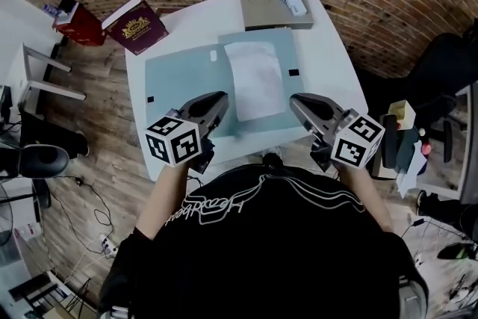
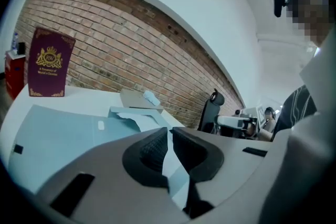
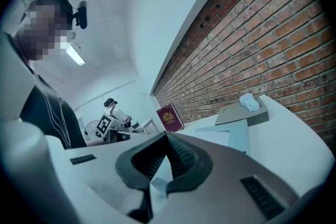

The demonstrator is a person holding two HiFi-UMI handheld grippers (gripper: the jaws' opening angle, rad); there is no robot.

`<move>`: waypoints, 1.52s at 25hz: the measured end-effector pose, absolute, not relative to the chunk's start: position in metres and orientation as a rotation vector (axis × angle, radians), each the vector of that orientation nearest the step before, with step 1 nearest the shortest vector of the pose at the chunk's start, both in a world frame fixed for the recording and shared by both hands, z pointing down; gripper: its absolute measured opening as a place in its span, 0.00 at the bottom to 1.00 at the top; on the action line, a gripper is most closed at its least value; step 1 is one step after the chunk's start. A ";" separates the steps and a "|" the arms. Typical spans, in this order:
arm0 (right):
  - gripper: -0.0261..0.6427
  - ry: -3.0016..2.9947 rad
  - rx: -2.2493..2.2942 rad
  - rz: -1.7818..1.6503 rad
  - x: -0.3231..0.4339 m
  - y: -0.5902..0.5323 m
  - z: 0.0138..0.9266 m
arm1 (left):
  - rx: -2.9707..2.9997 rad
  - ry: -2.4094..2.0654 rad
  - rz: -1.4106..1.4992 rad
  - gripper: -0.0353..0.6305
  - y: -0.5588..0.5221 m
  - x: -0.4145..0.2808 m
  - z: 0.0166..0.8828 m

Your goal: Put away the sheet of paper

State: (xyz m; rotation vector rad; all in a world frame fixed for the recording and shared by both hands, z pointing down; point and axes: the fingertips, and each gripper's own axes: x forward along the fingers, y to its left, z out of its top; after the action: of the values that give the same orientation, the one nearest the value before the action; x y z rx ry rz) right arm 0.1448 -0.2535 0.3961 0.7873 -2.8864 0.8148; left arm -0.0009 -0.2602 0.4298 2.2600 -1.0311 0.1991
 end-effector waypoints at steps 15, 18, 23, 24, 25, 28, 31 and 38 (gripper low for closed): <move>0.04 -2.937 0.803 0.751 0.136 -0.215 0.376 | 2.427 -0.921 0.115 0.11 -0.210 0.024 0.367; 0.04 -2.940 0.800 0.734 0.136 -0.210 0.374 | 2.437 -0.921 0.122 0.10 -0.205 0.026 0.365; 0.04 -2.950 0.797 0.720 0.136 -0.208 0.370 | 2.439 -0.923 0.131 0.10 -0.202 0.027 0.363; 0.04 -2.950 0.796 0.718 0.136 -0.208 0.369 | 2.436 -0.927 0.130 0.10 -0.202 0.026 0.362; 0.04 -2.951 0.795 0.715 0.136 -0.208 0.368 | 2.432 -0.931 0.130 0.10 -0.203 0.025 0.362; 0.04 -2.956 0.791 0.702 0.136 -0.208 0.366 | 2.428 -0.940 0.134 0.10 -0.204 0.024 0.361; 0.04 -2.965 0.782 0.689 0.134 -0.210 0.364 | 2.431 -0.944 0.135 0.10 -0.204 0.023 0.359; 0.04 -2.968 0.759 0.679 0.130 -0.214 0.363 | 2.424 -0.960 0.135 0.10 -0.208 0.021 0.359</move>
State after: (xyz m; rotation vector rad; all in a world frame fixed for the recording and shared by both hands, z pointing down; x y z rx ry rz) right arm 0.1305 -0.2143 0.3633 0.7594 -2.9685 0.6786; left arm 0.0205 -0.2080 0.3591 2.4242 -0.9602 0.1354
